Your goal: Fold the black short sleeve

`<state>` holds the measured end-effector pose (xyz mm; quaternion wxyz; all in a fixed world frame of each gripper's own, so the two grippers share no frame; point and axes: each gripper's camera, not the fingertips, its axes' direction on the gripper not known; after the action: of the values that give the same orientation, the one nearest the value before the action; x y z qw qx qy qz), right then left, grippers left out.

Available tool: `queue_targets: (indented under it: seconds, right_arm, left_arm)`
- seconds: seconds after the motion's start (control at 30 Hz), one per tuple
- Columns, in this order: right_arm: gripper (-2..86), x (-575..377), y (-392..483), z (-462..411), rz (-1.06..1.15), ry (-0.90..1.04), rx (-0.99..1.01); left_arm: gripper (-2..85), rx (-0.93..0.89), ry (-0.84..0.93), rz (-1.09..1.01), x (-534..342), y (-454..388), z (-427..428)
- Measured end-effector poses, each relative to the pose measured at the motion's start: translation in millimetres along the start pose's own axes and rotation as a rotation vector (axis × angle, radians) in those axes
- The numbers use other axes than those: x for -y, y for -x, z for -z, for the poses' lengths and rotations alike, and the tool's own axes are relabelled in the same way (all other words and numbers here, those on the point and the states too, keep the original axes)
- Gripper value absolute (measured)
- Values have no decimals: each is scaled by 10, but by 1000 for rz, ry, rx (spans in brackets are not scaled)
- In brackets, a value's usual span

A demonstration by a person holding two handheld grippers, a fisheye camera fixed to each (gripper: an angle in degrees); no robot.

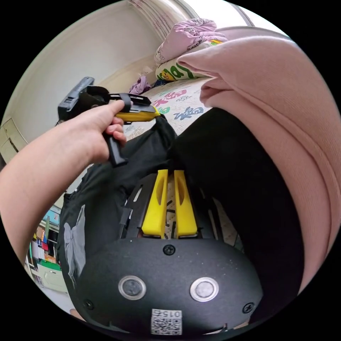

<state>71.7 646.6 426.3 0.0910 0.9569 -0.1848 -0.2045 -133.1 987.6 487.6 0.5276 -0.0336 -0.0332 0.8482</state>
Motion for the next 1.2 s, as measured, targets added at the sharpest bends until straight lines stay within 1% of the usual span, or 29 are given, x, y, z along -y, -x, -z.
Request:
queue_targets:
  seconds: [0.1, 0.17, 0.23, 0.27, 0.33, 0.37, 0.43, 0.47, 0.53, 0.57, 0.63, 0.77, 0.87, 0.97, 1.03, 1.1, 1.2]
  right_arm:
    - [3, -50, 62, 80, 43, -19, 63]
    - [-1, -99, 238, 232, 147, -63, 29]
    - [-3, -209, 575, 477, 367, -108, 31]
    - [-4, -253, 664, 537, 428, -114, 45]
    - [-5, -463, 1009, 703, 661, -83, 107]
    - [-5, -518, 1083, 719, 709, -64, 124]
    - [-4, -710, 1305, 676, 838, 52, 200]
    - [-2, -752, 1344, 640, 858, 87, 209]
    - [6, -866, 1406, 442, 867, 219, 184]
    - [9, -878, 1395, 400, 855, 242, 173]
    - [50, -867, 1287, 332, 814, 291, 191]
    - [80, -720, 1064, 294, 755, 292, 191]
    - [84, -578, 920, 179, 715, 283, 143]
    - [87, -496, 938, 24, 749, 291, 121]
    - [87, -485, 1022, -117, 795, 294, 89]
    - [85, -495, 1093, -192, 830, 294, 99]
    - [69, -505, 1174, -260, 851, 245, 76]
  left_arm:
    - [3, -97, -112, 30, -196, 253, 571]
    - [2, -149, -182, 53, -412, 478, 955]
    - [0, -133, -255, 82, -796, 824, 1459]
    - [0, -128, -265, 89, -899, 917, 1567]
    - [-2, -126, -257, 121, -1324, 1313, 1906]
    - [-2, -122, -246, 130, -1431, 1406, 1964]
    - [-3, -104, -157, 171, -1822, 1740, 2060]
    - [-3, -110, -127, 193, -1907, 1822, 2059]
    - [-2, -163, -54, 300, -2198, 2125, 2074]
    - [-2, -164, -61, 322, -2256, 2183, 2108]
    - [2, -146, -132, 362, -2361, 2317, 2307]
    - [20, -156, -144, 328, -2084, 2290, 2377]
    - [44, -186, -118, 276, -1676, 2113, 2152]
    - [58, -224, -76, 289, -1297, 1982, 1750]
    - [60, -208, -60, 341, -1090, 1937, 1465]
    - [59, -183, -87, 378, -992, 1902, 1340]
    - [41, -175, -60, 369, -813, 1789, 1141]
